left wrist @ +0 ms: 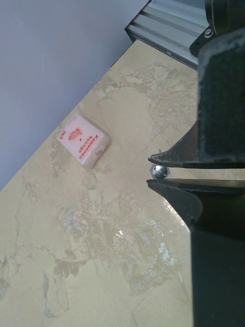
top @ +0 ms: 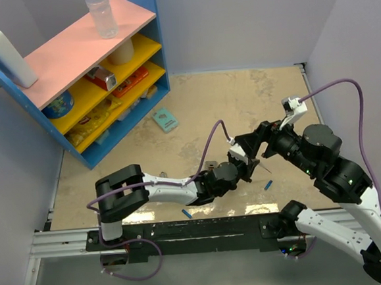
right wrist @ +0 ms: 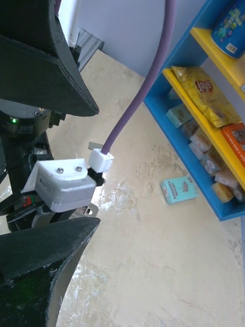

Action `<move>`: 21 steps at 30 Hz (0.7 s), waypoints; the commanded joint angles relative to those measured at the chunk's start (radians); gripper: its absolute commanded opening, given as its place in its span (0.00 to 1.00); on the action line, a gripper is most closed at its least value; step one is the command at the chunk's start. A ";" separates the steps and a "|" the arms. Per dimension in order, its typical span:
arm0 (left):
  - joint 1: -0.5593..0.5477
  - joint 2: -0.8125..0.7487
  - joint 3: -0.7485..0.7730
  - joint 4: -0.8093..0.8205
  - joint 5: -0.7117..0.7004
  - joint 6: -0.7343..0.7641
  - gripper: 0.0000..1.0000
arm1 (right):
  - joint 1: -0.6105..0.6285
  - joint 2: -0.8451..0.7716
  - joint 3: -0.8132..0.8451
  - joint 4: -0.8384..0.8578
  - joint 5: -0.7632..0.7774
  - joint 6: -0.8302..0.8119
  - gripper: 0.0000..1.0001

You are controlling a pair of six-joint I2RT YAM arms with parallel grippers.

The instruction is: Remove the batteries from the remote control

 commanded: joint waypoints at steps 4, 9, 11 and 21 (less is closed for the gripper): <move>0.064 -0.088 -0.037 -0.068 -0.020 -0.044 0.00 | 0.000 0.024 -0.026 0.015 0.020 0.012 0.82; 0.158 -0.098 -0.091 -0.083 0.105 -0.132 0.00 | 0.000 0.036 -0.051 0.004 0.031 0.018 0.81; 0.201 -0.097 -0.103 -0.087 0.166 -0.149 0.00 | 0.000 0.034 -0.051 0.001 0.040 0.020 0.81; 0.317 0.001 -0.037 -0.105 0.393 -0.163 0.13 | 0.000 0.048 -0.058 0.004 0.045 0.021 0.81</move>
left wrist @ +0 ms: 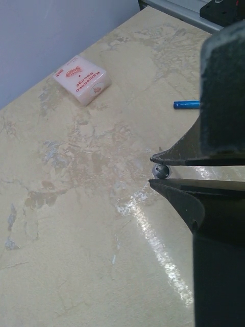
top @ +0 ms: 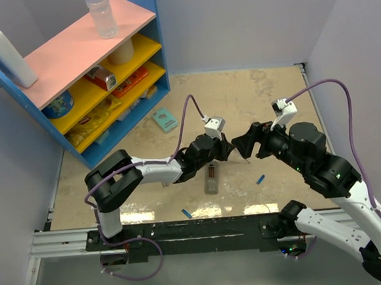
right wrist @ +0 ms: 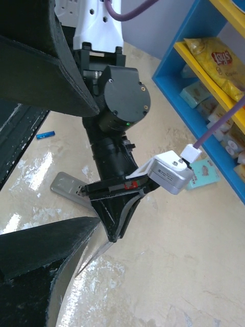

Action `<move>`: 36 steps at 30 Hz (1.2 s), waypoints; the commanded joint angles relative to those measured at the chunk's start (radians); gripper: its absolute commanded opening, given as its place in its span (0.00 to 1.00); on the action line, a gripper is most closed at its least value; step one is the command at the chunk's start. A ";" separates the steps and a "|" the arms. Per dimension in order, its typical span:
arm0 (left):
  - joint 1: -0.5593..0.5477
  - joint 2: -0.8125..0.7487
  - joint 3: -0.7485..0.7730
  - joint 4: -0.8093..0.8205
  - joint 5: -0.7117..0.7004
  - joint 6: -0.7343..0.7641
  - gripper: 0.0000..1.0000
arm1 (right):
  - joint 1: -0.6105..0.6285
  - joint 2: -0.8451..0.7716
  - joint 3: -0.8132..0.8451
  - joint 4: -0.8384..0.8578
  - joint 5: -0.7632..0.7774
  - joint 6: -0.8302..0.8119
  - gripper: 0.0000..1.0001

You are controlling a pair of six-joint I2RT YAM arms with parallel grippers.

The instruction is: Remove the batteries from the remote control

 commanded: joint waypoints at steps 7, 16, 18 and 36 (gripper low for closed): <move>0.068 0.125 0.067 0.020 0.200 -0.004 0.21 | 0.000 0.012 -0.008 0.021 0.031 0.007 0.81; 0.103 0.139 0.014 0.073 0.254 -0.011 0.26 | 0.000 0.037 -0.018 0.038 0.031 -0.001 0.81; 0.109 0.142 0.012 0.073 0.263 -0.013 0.27 | 0.000 0.037 -0.023 0.044 0.035 -0.002 0.81; 0.118 0.003 -0.018 0.036 0.263 0.018 0.53 | 0.000 0.014 -0.083 0.025 0.092 0.084 0.81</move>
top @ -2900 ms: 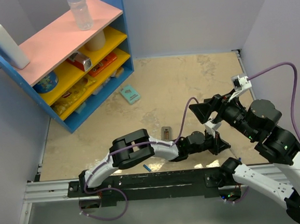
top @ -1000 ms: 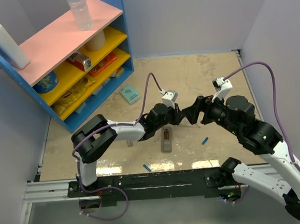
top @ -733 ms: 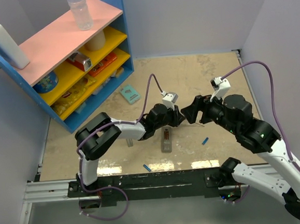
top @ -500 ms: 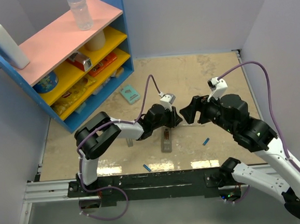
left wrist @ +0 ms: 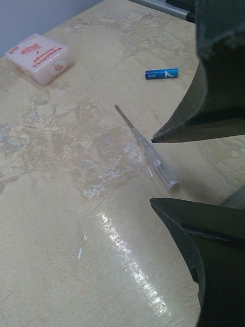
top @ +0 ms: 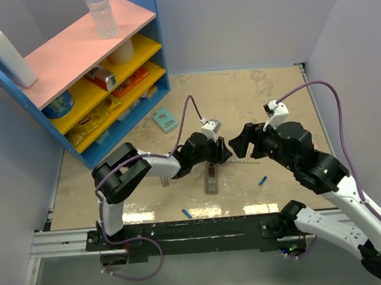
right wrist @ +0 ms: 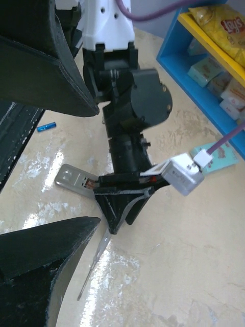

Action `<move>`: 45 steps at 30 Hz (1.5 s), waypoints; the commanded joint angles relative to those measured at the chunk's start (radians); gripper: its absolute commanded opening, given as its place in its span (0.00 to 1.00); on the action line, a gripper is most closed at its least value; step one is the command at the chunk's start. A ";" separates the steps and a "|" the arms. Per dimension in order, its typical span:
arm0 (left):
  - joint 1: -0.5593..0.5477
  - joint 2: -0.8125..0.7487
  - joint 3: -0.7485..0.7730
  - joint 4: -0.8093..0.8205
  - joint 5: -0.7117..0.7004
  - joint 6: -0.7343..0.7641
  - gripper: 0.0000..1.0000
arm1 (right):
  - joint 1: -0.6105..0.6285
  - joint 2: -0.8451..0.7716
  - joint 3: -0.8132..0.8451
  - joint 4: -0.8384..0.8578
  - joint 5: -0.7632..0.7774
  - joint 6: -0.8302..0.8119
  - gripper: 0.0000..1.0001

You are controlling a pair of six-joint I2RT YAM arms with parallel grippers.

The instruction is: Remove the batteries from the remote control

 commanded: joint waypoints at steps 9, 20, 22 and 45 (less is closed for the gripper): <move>0.004 -0.424 -0.073 -0.129 -0.071 0.094 1.00 | 0.000 -0.047 -0.083 -0.063 0.153 0.134 0.87; 0.005 -0.936 -0.251 -0.439 -0.166 0.151 1.00 | 0.000 -0.102 -0.185 -0.074 0.142 0.196 0.99; 0.005 -1.016 -0.300 -0.476 -0.181 0.139 1.00 | 0.000 -0.128 -0.207 -0.059 0.141 0.211 0.99; 0.005 -1.411 -0.459 -0.705 -0.295 0.074 1.00 | 0.000 -0.277 -0.302 0.007 0.033 0.162 0.99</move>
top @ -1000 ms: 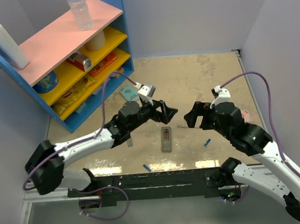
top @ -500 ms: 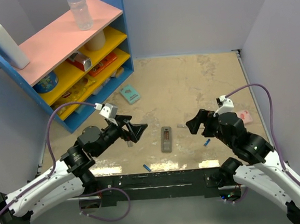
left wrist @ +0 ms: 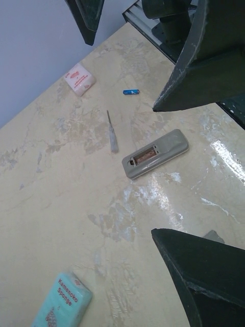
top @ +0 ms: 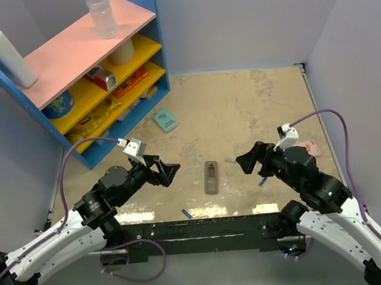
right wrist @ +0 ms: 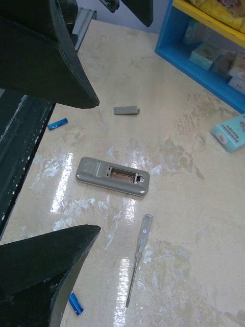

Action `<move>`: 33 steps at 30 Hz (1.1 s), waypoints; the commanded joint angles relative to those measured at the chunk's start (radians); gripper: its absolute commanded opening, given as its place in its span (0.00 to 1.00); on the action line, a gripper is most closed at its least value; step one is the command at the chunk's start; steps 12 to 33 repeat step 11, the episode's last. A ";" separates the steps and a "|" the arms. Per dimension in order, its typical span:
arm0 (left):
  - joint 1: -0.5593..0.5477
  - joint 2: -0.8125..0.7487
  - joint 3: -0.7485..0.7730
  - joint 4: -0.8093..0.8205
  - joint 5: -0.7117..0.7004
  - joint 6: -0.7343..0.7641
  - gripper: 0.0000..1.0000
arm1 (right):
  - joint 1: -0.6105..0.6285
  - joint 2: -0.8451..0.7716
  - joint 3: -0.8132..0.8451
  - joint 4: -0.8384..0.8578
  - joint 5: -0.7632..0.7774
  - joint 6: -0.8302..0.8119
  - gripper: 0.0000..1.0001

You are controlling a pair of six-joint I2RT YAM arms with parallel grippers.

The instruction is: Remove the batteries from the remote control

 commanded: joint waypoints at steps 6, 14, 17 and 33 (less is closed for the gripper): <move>0.005 -0.031 -0.015 0.026 -0.018 -0.033 1.00 | 0.002 0.012 -0.016 0.039 -0.038 -0.030 0.98; 0.005 -0.034 -0.012 0.010 -0.030 -0.026 1.00 | 0.000 -0.003 -0.029 0.046 -0.036 -0.029 0.99; 0.005 -0.034 -0.012 0.010 -0.030 -0.026 1.00 | 0.000 -0.003 -0.029 0.046 -0.036 -0.029 0.99; 0.005 -0.034 -0.012 0.010 -0.030 -0.026 1.00 | 0.000 -0.003 -0.029 0.046 -0.036 -0.029 0.99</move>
